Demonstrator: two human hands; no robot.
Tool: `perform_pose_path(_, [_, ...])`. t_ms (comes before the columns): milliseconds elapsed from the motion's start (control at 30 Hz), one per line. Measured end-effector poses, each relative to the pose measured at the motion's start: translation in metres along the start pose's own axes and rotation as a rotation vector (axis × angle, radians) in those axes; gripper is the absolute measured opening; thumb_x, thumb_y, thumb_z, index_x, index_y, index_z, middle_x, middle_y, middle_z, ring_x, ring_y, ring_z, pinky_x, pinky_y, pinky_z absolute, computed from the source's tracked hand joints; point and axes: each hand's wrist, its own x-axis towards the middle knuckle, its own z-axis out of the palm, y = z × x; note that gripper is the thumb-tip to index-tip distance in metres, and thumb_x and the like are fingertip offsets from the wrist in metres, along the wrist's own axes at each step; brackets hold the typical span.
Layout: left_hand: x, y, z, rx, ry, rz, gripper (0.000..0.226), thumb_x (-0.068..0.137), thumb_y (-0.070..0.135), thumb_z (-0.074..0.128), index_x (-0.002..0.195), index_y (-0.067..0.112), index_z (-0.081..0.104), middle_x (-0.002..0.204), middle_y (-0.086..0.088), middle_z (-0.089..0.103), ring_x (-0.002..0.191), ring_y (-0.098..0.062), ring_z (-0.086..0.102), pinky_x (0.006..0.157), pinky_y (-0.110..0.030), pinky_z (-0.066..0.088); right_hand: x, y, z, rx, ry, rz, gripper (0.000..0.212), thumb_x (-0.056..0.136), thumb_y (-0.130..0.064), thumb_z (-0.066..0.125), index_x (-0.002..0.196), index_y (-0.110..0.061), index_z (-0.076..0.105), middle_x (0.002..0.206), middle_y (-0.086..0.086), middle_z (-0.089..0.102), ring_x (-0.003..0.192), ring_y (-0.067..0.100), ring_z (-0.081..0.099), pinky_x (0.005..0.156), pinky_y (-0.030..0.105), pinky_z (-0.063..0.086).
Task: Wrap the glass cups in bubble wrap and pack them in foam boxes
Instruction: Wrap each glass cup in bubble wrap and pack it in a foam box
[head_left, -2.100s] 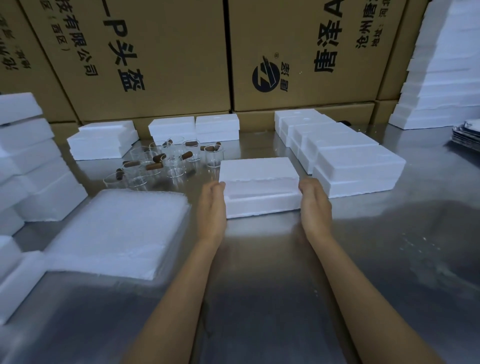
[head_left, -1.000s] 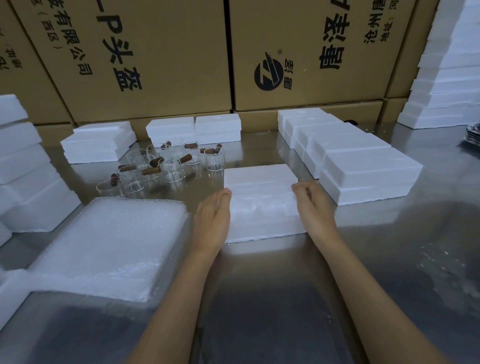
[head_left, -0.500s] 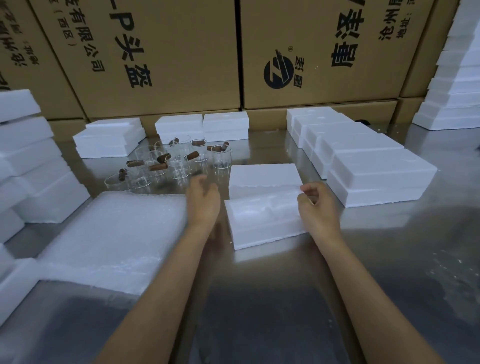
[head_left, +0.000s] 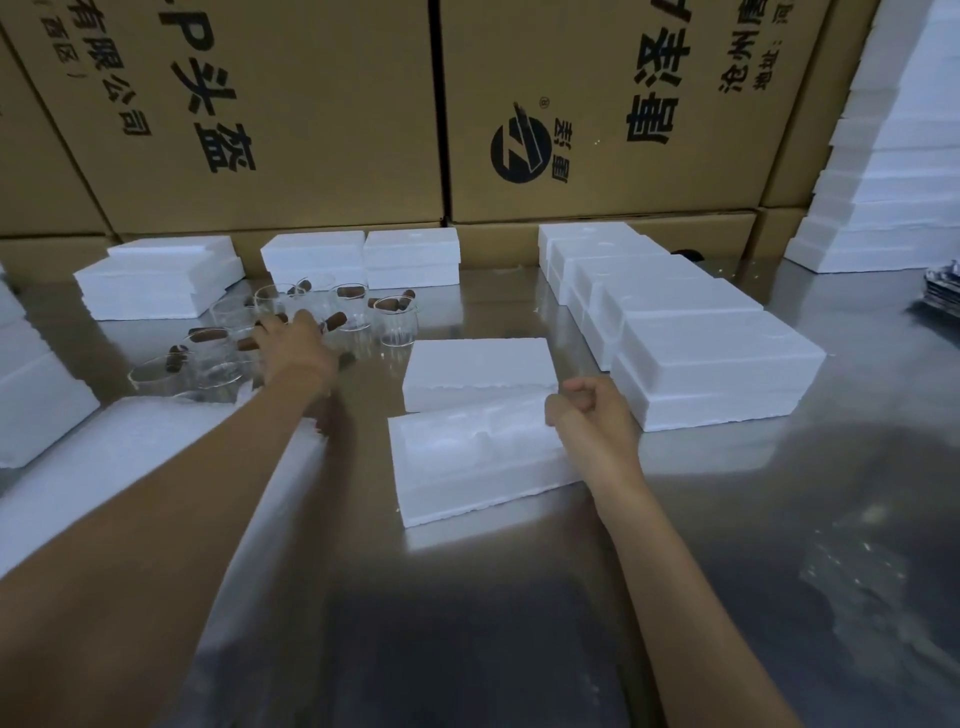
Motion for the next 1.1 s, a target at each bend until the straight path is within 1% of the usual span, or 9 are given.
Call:
perform_pose_path(133, [-0.014, 0.010, 0.003, -0.135, 0.046, 0.032, 0.022, 0.095, 0.010, 0.060, 0.117, 0.008, 0.060, 0.144, -0.022, 0.036, 0.129, -0.043, 0.045, 0.107, -0.046, 0.042, -0.003, 0.001, 0.004, -0.126, 0.012, -0.001, 0.029, 0.082, -0.018, 0.061, 0.108, -0.028, 0.054, 0.107, -0.004, 0.058, 0.083, 0.006, 0.057, 0.067, 0.025, 0.042])
perform_pose_path(267, [-0.035, 0.021, -0.006, -0.493, 0.104, 0.127, 0.013, 0.097, 0.009, 0.058, 0.109, 0.006, 0.064, 0.140, -0.017, 0.043, 0.134, -0.028, 0.043, 0.108, -0.029, 0.036, -0.007, 0.000, 0.006, -0.128, 0.049, -0.024, 0.026, 0.083, -0.016, 0.061, 0.106, -0.027, 0.053, 0.112, 0.000, 0.059, 0.081, 0.008, 0.058, 0.061, 0.022, 0.039])
perform_pose_path(367, [-0.061, 0.030, -0.027, -0.702, 0.144, 0.192, 0.004, 0.095, 0.016, 0.067, 0.098, 0.019, 0.066, 0.133, -0.006, 0.044, 0.128, -0.020, 0.047, 0.107, -0.030, 0.041, -0.011, -0.003, 0.008, -0.183, 0.060, -0.033, 0.028, 0.084, -0.018, 0.064, 0.108, -0.024, 0.052, 0.119, 0.004, 0.058, 0.079, 0.007, 0.056, 0.060, 0.021, 0.037])
perform_pose_path(433, [-0.081, 0.033, -0.040, -0.798, 0.136, 0.209, 0.005, 0.092, 0.024, 0.071, 0.090, 0.026, 0.067, 0.127, 0.001, 0.049, 0.118, -0.013, 0.051, 0.101, -0.029, 0.042, -0.016, -0.007, 0.007, -0.265, 0.094, -0.073, 0.033, 0.084, -0.024, 0.066, 0.115, -0.022, 0.053, 0.125, 0.003, 0.051, 0.086, 0.009, 0.056, 0.067, 0.026, 0.040])
perform_pose_path(533, [-0.113, 0.032, -0.055, -1.015, 0.028, 0.138, 0.006, 0.088, 0.026, 0.077, 0.089, 0.026, 0.071, 0.118, 0.004, 0.066, 0.098, 0.000, 0.062, 0.082, -0.018, 0.049, -0.027, -0.019, 0.005, -0.409, 0.244, -0.356, 0.045, 0.084, -0.039, 0.065, 0.123, -0.021, 0.052, 0.124, -0.001, 0.048, 0.109, 0.023, 0.055, 0.090, 0.042, 0.050])
perform_pose_path(667, [-0.149, 0.027, -0.061, -1.293, -0.242, 0.115, 0.011, 0.088, 0.013, 0.074, 0.099, 0.012, 0.073, 0.107, -0.007, 0.073, 0.099, -0.022, 0.066, 0.093, -0.038, 0.051, -0.059, -0.038, 0.020, -0.270, 0.144, -0.560, 0.063, 0.077, -0.066, 0.067, 0.129, -0.039, 0.041, 0.117, -0.025, 0.044, 0.106, 0.003, 0.052, 0.086, 0.025, 0.049])
perform_pose_path(733, [-0.159, 0.027, -0.061, -1.397, -0.350, 0.098, 0.014, 0.089, 0.008, 0.072, 0.103, 0.009, 0.072, 0.105, -0.010, 0.070, 0.101, -0.024, 0.064, 0.092, -0.036, 0.052, -0.075, -0.039, 0.030, -0.244, 0.072, -0.617, 0.070, 0.071, -0.071, 0.070, 0.127, -0.042, 0.039, 0.112, -0.029, 0.044, 0.102, 0.000, 0.050, 0.082, 0.018, 0.043])
perform_pose_path(867, [-0.174, 0.031, -0.055, -1.420, -0.420, 0.098, 0.013, 0.088, 0.007, 0.072, 0.101, 0.008, 0.069, 0.103, -0.008, 0.066, 0.102, -0.021, 0.063, 0.093, -0.033, 0.052, -0.083, -0.033, 0.039, -0.223, 0.075, -0.657, 0.056, 0.073, -0.056, 0.078, 0.112, -0.036, 0.043, 0.106, -0.022, 0.049, 0.096, 0.005, 0.054, 0.080, 0.031, 0.050])
perform_pose_path(1100, [-0.174, 0.027, -0.054, -1.560, -0.502, -0.016, 0.031, 0.094, 0.017, 0.066, 0.124, 0.012, 0.061, 0.110, -0.004, 0.073, 0.108, -0.025, 0.069, 0.099, -0.038, 0.054, -0.083, -0.030, 0.046, -0.153, 0.070, -0.631, 0.049, 0.075, -0.047, 0.078, 0.110, -0.033, 0.046, 0.107, -0.023, 0.050, 0.096, 0.004, 0.053, 0.076, 0.013, 0.043])
